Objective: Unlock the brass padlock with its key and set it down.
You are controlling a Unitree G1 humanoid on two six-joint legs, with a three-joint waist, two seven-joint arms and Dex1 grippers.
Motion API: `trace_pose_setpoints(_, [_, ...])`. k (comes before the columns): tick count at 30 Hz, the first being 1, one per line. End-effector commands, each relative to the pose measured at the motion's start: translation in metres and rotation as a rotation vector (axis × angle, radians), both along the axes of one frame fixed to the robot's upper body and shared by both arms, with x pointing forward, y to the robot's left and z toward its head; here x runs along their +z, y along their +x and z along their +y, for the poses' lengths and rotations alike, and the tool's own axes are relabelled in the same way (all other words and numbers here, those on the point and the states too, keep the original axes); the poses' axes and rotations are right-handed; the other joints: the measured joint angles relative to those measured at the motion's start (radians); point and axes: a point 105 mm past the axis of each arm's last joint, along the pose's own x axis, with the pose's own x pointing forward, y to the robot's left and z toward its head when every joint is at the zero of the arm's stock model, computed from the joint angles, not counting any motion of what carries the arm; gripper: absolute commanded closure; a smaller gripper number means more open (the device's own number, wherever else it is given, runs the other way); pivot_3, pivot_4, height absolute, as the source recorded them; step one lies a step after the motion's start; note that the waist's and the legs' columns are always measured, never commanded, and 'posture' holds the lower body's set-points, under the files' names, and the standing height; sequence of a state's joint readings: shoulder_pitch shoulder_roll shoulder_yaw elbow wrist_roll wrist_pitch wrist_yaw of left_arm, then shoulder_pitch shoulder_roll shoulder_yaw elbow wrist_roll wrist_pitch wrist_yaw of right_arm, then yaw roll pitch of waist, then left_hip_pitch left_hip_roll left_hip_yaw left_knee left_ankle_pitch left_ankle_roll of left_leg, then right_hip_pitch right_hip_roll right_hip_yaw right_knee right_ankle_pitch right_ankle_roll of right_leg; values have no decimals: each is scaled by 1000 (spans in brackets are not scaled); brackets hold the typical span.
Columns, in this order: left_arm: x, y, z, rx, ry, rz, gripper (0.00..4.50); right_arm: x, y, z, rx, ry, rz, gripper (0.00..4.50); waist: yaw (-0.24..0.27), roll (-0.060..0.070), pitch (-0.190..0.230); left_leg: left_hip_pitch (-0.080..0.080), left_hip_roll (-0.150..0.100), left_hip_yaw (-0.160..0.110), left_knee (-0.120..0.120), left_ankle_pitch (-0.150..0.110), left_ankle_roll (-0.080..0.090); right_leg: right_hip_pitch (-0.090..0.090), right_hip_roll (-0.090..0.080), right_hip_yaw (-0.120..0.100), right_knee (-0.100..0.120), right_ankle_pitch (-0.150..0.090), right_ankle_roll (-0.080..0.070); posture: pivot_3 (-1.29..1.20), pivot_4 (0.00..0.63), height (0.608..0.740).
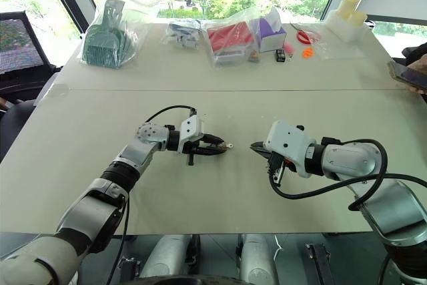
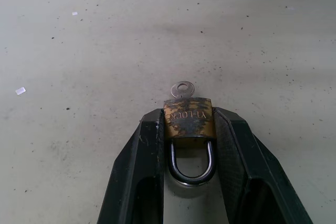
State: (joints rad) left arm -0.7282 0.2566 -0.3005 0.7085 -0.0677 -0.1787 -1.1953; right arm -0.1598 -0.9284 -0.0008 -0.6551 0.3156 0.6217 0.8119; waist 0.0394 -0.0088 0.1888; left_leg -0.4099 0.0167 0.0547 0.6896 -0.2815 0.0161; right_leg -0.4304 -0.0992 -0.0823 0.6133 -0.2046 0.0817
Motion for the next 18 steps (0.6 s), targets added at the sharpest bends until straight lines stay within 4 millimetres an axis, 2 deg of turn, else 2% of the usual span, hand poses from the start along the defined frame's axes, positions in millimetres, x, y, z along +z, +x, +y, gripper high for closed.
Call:
trace_pose_setpoints(1, [17, -1, 6, -15, -13, -14, 3752, 6, 14, 9, 19, -102, -216, 4500, -6, 0, 0, 0, 0, 0, 0, 0, 0, 0, 0, 0, 0, 0, 0, 0, 150, 740])
trace_pose_setpoints(4, [42, -4, 1, -29, -79, -19, 3752, -5, 22, 22, 59, -157, -318, 4500, -3, 0, 0, 0, 0, 0, 0, 0, 0, -1, 1, 0, 1, 0, 0, 0, 150, 740])
trace_pose_setpoints(7, [58, -8, -1, -34, -110, -30, 3752, -6, 29, 32, 71, -160, -406, 4500, 0, 0, 0, -1, 0, 0, 0, 0, 0, -1, 1, 0, 1, 0, 1, 0, 150, 740])
trace_pose_setpoints(8, [62, -9, -1, -33, -117, -35, 3752, -6, 31, 34, 72, -157, -428, 4241, -1, 0, 0, -1, -1, 0, 0, 0, 0, -1, 1, 0, 1, 0, 1, 0, 150, 740])
trace_pose_setpoints(11, [72, -13, -1, -32, -128, -50, 3752, -8, 35, 38, 83, -174, -459, 3146, -1, 0, 0, -1, -1, 0, 1, 0, 0, -1, 1, 0, 1, 0, 1, 0, 150, 740])
trace_pose_setpoints(16, [77, -17, 2, -30, -126, -52, 3752, -9, 39, 38, 88, -207, -494, 489, -2, 0, 0, -1, -1, 0, 2, 0, 0, -1, 1, 0, 1, 0, 1, 0, 150, 740])
trace_pose_setpoints(17, [77, -17, 3, -28, -125, -53, 3752, -9, 39, 39, 93, -209, -501, 73, -2, 0, 0, -1, -1, 0, 2, 0, 0, -1, 1, 0, 1, 0, 1, 0, 150, 740])
trace_pose_setpoints(18, [78, -18, 3, -27, -124, -54, 3752, -9, 39, 41, 98, -210, -506, 73, -2, 0, 0, -1, -1, 0, 2, 0, 0, -1, 1, 0, 1, 0, 1, 0, 150, 740])
